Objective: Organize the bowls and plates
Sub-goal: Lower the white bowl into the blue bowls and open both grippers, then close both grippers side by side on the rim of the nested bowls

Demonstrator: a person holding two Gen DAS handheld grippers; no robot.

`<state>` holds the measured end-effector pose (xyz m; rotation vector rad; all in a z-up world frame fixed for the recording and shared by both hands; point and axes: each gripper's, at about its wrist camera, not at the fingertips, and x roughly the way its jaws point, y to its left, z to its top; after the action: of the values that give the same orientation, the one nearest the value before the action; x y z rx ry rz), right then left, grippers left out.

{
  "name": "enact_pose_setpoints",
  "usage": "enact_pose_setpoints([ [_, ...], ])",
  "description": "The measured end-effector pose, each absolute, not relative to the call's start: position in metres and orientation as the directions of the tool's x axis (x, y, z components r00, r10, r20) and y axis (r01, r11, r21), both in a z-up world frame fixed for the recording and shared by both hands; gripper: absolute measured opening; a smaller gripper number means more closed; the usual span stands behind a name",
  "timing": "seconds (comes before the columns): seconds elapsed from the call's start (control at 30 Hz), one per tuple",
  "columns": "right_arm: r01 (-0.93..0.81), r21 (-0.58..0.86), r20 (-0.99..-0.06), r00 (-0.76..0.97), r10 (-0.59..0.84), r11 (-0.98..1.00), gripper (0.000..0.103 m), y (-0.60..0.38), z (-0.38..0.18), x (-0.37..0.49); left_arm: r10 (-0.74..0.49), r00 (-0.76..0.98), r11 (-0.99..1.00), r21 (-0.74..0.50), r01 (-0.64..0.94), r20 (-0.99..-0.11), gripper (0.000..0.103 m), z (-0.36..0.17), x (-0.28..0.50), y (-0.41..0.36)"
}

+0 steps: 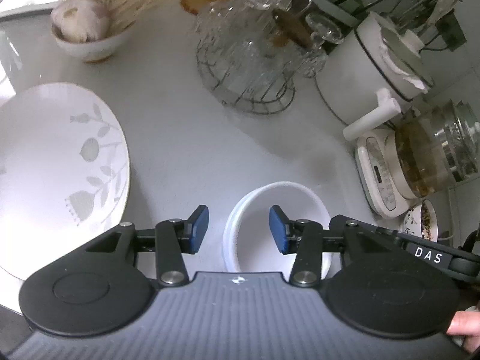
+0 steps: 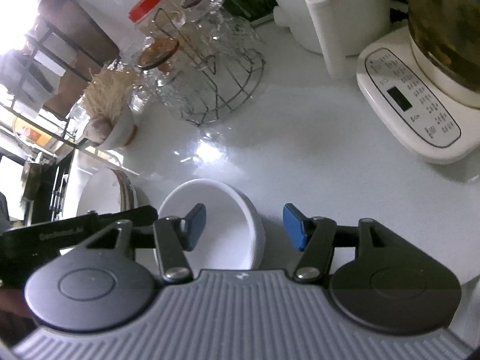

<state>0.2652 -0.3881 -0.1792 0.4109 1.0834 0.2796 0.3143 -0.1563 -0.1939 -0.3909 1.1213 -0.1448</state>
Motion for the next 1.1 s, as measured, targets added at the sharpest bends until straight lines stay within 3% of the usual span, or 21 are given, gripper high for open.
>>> enact_pose_setpoints([
  [0.27,0.003,0.476,-0.806,0.403,0.434,0.879,0.059,-0.382,-0.197,0.263,-0.322,0.411,0.919,-0.386,-0.079,-0.853,0.051,-0.209,0.313,-0.158],
  [0.5,-0.009,0.475,-0.813,0.379,0.443,0.88,0.043,-0.369,-0.209,0.259,-0.325,0.412,0.919,-0.388,-0.076,-0.851,0.05,-0.216,0.312,-0.16],
  [0.63,-0.005,0.455,-0.823,0.381,0.422,0.891,0.041,-0.365,-0.212,0.257,-0.347,0.385,0.906,-0.412,-0.099,-0.855,0.049,-0.227,0.311,-0.157],
  [1.03,0.045,0.361,-0.871,0.373,0.32,0.931,0.038,-0.359,-0.213,0.258,-0.386,0.373,0.876,-0.462,-0.137,-0.844,0.032,-0.242,0.31,-0.151],
  [1.1,0.054,0.36,-0.876,0.362,0.318,0.932,0.033,-0.359,-0.214,0.258,-0.391,0.373,0.872,-0.468,-0.141,-0.841,0.028,-0.244,0.31,-0.151],
])
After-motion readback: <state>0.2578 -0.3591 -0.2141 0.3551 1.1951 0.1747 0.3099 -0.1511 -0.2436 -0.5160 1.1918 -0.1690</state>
